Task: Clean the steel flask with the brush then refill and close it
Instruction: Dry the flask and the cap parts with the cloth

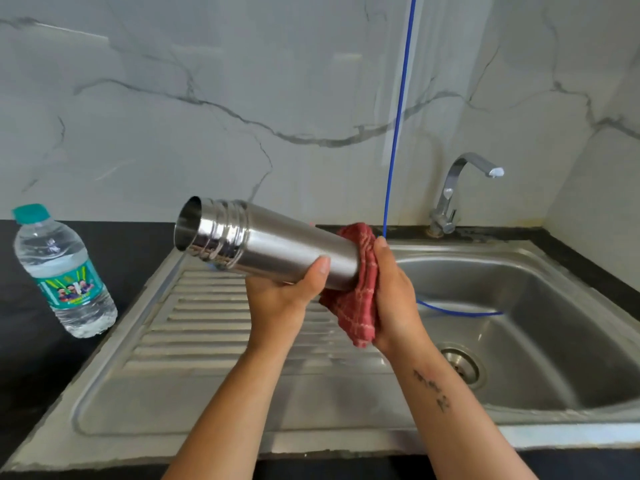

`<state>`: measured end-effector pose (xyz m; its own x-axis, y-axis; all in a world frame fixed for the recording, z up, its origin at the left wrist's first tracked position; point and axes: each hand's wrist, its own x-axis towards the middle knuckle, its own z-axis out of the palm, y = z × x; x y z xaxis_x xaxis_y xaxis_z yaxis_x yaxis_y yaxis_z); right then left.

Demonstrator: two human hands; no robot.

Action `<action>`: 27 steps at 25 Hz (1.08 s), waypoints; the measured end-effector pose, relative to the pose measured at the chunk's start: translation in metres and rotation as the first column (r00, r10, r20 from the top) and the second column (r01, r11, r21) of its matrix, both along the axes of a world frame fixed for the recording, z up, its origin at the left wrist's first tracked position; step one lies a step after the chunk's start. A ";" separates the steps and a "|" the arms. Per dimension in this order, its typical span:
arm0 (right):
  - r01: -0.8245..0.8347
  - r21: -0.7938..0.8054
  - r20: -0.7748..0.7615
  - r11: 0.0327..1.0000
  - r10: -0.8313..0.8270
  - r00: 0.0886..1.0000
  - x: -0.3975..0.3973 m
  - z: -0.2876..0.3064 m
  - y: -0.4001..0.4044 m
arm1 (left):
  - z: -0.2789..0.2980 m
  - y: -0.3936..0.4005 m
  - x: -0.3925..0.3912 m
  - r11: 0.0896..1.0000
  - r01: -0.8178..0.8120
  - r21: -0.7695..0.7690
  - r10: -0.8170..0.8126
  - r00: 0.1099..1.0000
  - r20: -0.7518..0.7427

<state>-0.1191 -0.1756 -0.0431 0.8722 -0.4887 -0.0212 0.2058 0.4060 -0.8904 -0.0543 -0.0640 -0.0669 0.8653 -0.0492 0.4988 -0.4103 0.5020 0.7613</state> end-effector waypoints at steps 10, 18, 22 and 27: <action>0.029 -0.045 -0.057 0.999 -0.031 0.998 -0.009 -0.005 0.010 | -0.002 0.005 0.000 1.000 0.009 -0.028 -0.010 1.000 -0.012; 0.147 -0.335 0.041 0.931 -0.141 0.989 -0.009 -0.016 0.015 | -0.002 0.010 0.007 1.000 -0.020 -0.002 0.020 1.000 0.010; -0.071 -0.117 -0.214 0.991 0.045 0.976 -0.011 -0.010 0.013 | -0.005 0.009 0.007 0.993 -0.037 0.108 0.032 0.998 0.052; 0.105 -0.517 -0.104 0.849 -0.184 0.977 -0.013 -0.016 0.009 | 0.000 0.016 0.013 0.985 -0.019 0.170 0.022 1.000 -0.012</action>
